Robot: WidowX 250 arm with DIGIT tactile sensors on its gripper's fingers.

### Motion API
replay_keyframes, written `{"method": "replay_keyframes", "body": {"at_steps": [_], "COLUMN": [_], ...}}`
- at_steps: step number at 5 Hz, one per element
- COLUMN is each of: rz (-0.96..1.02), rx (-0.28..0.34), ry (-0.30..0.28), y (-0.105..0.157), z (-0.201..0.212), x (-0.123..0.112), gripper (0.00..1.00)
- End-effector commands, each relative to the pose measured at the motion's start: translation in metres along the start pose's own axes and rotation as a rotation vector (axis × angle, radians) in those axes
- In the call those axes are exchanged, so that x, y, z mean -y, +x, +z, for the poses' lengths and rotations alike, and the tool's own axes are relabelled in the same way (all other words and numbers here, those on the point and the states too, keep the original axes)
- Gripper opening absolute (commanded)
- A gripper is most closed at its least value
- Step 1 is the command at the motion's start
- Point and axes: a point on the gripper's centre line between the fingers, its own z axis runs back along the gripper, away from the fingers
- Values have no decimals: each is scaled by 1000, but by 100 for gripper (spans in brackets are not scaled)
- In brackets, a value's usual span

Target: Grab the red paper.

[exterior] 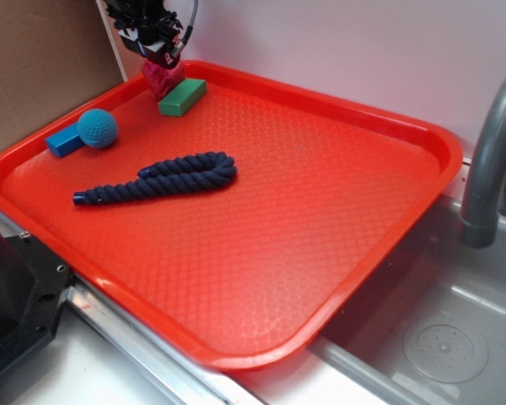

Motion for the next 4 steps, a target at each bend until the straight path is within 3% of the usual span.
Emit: {"method": "replay_keyframes", "body": {"at_steps": [1,4], "rz": [47,4], "rx": [22,-19], "ry": [36,8], "y": [20,12], "z": [-1,-22], "x": [-27,-12], "gripper": [100,100]}}
